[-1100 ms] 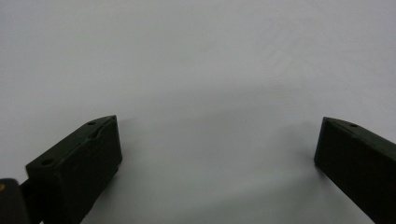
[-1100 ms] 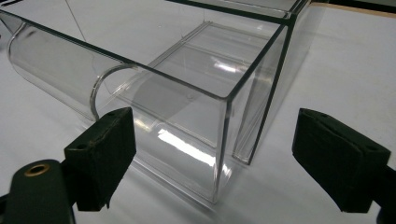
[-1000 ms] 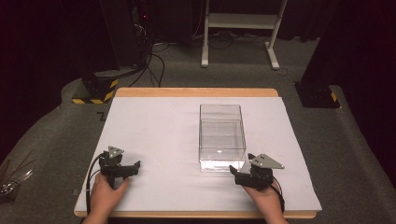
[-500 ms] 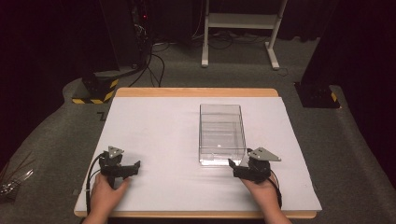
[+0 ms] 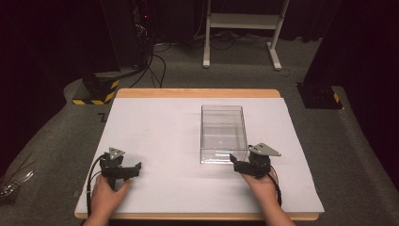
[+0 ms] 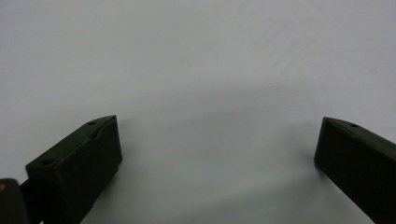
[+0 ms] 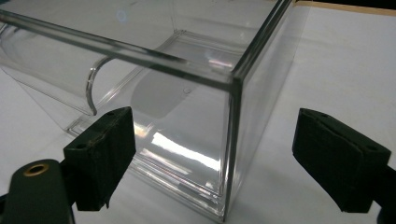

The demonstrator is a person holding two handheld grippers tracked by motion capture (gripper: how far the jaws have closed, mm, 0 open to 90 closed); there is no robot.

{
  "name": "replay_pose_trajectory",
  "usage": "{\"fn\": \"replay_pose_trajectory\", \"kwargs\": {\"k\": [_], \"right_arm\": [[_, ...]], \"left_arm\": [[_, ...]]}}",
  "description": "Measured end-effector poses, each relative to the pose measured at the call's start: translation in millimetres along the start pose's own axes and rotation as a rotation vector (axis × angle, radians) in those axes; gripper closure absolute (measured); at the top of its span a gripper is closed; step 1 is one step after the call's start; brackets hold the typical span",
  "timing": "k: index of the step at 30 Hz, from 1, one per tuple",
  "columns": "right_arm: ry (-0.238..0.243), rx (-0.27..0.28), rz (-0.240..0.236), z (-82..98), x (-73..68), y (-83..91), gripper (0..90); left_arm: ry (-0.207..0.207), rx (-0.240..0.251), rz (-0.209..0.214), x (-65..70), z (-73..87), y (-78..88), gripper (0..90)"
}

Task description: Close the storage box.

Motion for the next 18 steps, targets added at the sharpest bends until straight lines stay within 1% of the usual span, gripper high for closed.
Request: {"fn": "replay_pose_trajectory", "kwargs": {"k": [4,7,9,11,13,16,18], "right_arm": [[-0.005,-0.004,0.011,-3.3,2.9,-4.6,13.7],[0.0,-0.004,0.013,-4.0,4.4,-6.2,13.7],[-0.011,-0.007,0.016,-4.4,4.9,-7.3,13.8],[-0.008,-0.006,0.02,-4.8,6.6,-8.6,13.9],[-0.019,-0.01,0.013,-4.9,7.7,-9.7,13.4],[-0.008,-0.012,0.015,-5.0,7.7,-9.6,13.9],[-0.012,-0.015,0.014,-5.0,7.6,-9.4,14.2]], "left_arm": [[0.0,0.0,0.0,0.0,0.0,0.0,0.9],[0.0,0.0,0.0,0.0,0.0,0.0,0.9],[0.0,0.0,0.0,0.0,0.0,0.0,0.9],[0.0,0.0,0.0,0.0,0.0,0.0,0.9],[0.0,0.0,0.0,0.0,0.0,0.0,0.9],[0.0,0.0,0.0,0.0,0.0,0.0,0.9],[0.0,0.0,0.0,0.0,0.0,0.0,0.9]]}}
Point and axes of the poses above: each handheld gripper's, and its own axes: y roughly backward along the jaws, z roughly out of its underside, x roughly to its right, the point moved 5 cm from there along -y, roughly forward along the jaws, and after that the axes turned 9 degrees about y, right-handed, at the moved point
